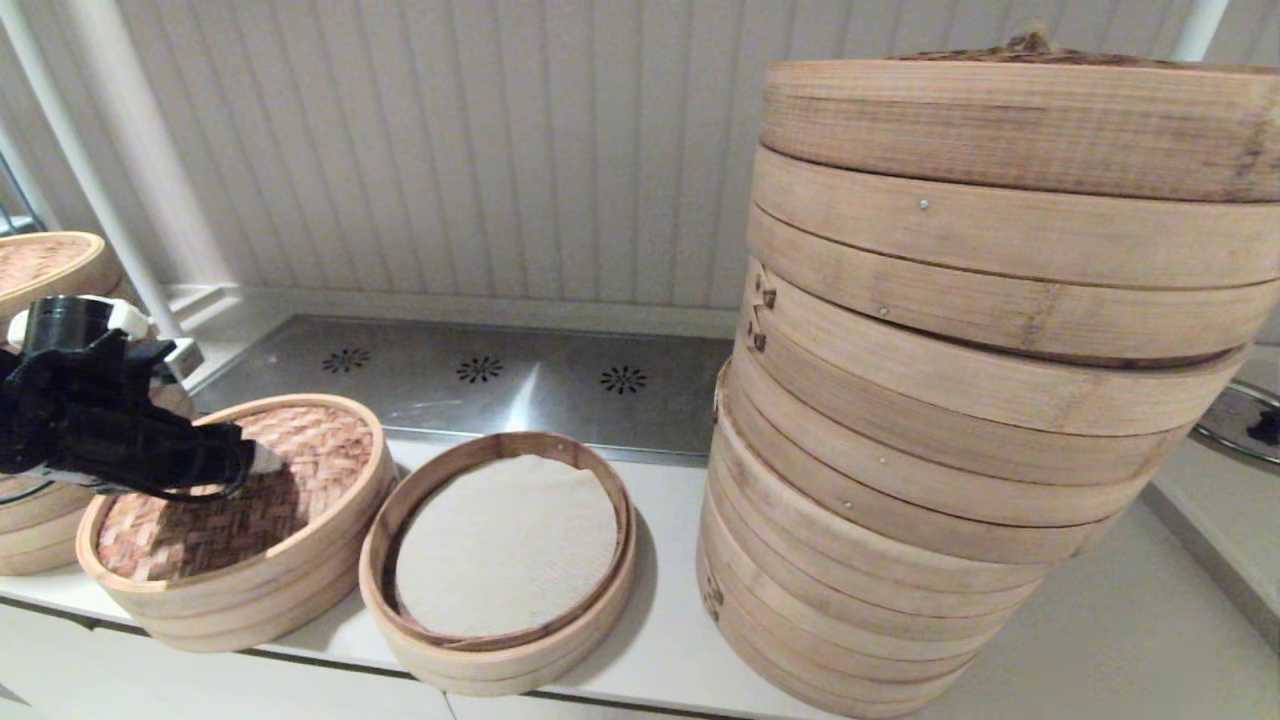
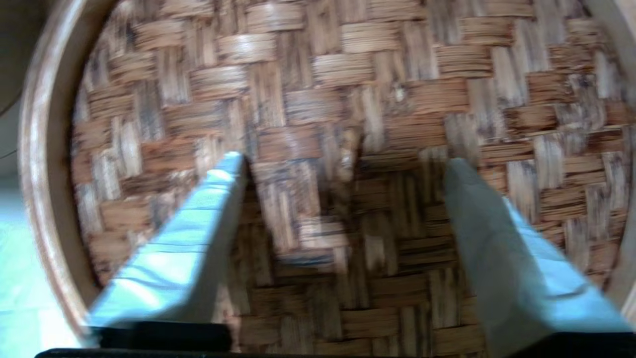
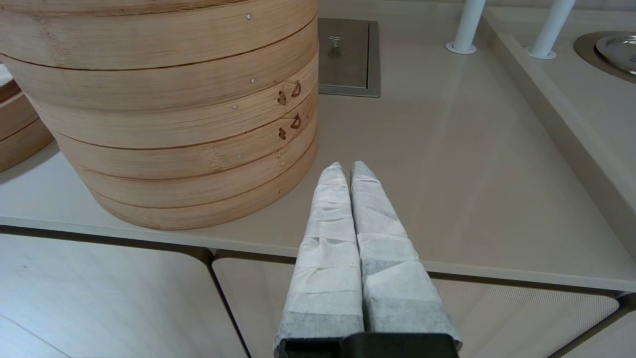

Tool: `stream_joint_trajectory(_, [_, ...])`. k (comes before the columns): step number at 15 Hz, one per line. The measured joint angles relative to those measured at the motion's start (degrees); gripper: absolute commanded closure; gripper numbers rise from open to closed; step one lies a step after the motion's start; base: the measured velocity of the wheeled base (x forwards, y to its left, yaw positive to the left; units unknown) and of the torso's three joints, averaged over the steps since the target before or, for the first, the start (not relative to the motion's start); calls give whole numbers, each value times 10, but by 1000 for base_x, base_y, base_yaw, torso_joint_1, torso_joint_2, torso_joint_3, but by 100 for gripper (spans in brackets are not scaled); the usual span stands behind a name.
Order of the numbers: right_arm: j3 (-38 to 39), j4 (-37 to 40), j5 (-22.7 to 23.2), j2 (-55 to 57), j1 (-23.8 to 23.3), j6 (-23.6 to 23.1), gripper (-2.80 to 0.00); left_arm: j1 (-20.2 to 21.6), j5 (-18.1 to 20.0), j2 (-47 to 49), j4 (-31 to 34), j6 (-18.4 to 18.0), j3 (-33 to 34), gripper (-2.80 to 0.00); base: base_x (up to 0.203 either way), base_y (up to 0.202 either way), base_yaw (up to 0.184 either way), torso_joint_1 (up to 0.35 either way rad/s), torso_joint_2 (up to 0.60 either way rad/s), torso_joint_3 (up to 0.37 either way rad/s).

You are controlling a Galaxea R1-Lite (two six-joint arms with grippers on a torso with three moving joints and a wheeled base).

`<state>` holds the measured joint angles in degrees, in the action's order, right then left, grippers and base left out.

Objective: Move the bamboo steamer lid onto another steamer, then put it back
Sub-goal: Pick up the steamer

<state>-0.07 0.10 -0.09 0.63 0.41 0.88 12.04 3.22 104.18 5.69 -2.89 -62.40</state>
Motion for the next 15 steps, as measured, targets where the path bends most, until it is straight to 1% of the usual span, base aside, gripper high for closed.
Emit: stream_joint_trajectory(15, [0,0,0,0,0,0,0,-1,6,-1,2,5,-5,0,0,0,0,0,0,0])
